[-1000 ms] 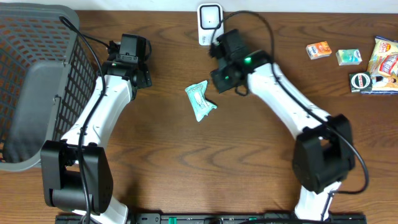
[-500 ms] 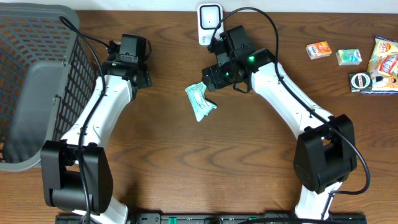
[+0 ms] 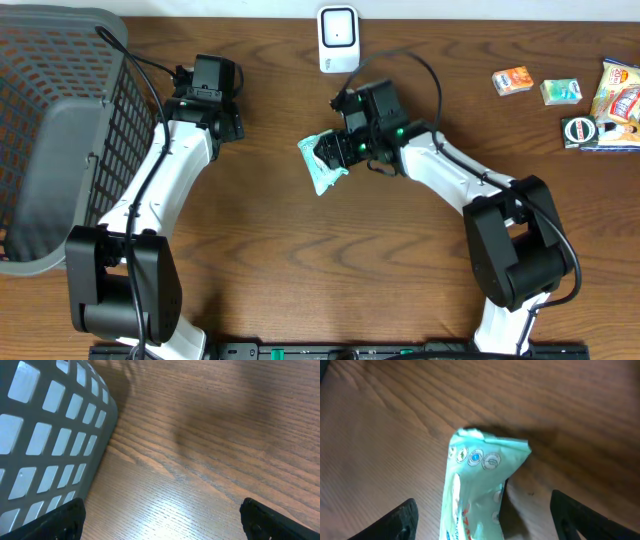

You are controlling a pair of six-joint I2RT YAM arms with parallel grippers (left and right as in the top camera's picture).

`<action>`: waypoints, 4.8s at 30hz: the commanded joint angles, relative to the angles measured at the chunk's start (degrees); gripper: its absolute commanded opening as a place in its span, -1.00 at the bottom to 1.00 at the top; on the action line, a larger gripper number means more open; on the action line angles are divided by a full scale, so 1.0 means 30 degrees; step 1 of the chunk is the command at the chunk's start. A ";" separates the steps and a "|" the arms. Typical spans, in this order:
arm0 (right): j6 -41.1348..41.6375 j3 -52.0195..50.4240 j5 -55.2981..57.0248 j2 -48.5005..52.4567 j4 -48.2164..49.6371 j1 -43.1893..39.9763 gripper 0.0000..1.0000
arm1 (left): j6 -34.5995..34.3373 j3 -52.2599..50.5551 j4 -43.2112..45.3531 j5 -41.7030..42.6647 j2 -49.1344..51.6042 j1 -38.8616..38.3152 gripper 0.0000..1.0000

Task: Scan the item barcode

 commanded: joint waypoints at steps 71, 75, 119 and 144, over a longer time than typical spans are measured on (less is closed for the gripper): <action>-0.2929 0.2076 2.0837 0.3424 -0.9850 0.2936 -0.46 | 0.0102 0.0233 -0.0058 -0.0255 -0.0080 0.0015 0.96; -0.2710 0.2477 2.0830 0.3424 -0.9952 0.3883 -0.11 | 0.0102 0.0233 -0.0058 -0.0255 -0.0080 0.0015 0.96; -0.1166 0.7766 0.4743 0.3439 -1.2546 0.0933 -0.98 | 0.0102 0.0233 -0.0058 -0.0255 -0.0080 0.0015 0.95; -0.0590 0.9122 0.8225 0.3322 -1.2852 0.1122 -0.98 | 0.0102 0.0226 -0.0058 -0.0255 -0.0080 0.0015 0.95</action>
